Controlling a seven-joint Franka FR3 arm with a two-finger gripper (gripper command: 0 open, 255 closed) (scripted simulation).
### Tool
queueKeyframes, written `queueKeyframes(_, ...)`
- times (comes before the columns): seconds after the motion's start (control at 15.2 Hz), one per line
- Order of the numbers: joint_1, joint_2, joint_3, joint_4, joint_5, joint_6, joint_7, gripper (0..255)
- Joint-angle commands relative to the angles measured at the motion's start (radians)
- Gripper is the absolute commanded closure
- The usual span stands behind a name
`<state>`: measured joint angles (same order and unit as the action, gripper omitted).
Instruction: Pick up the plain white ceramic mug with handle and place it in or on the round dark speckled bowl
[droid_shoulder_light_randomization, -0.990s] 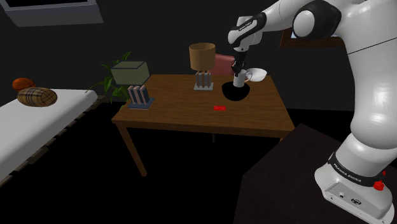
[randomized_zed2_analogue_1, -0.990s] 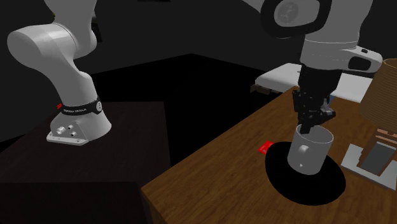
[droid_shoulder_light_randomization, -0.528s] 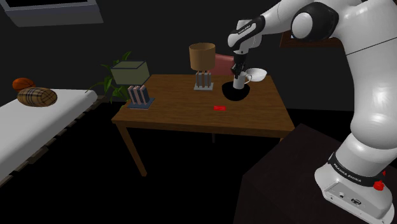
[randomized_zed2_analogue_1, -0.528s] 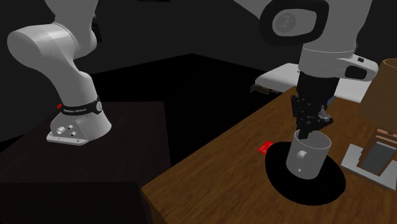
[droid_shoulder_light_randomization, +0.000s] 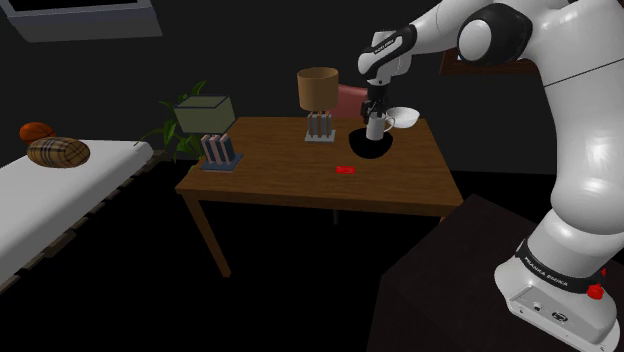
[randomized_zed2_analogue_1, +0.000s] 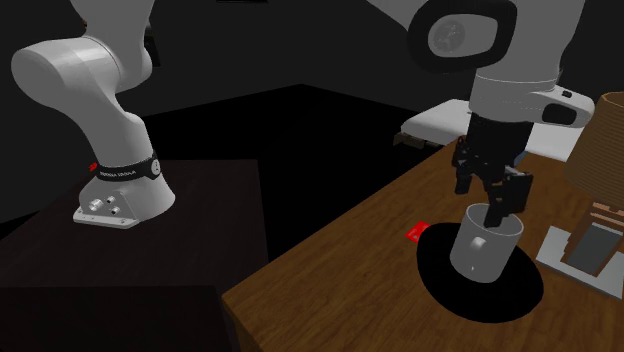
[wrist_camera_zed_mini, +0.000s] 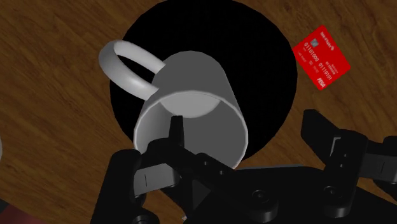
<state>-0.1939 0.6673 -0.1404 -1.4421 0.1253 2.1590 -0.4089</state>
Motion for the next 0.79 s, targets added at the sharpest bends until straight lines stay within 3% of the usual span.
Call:
queueKeyframes(0.0, 0.000, 0.000, 0.000, 0.000, 0.000, 0.000, 0.000, 0)
queueKeyframes(0.26, 0.002, -0.061, -0.007, 0.029, -0.010, -0.090, 0.006, 0)
queueKeyframes(0.73, 0.002, -0.061, -0.007, 0.029, -0.010, -0.090, 0.006, 0)
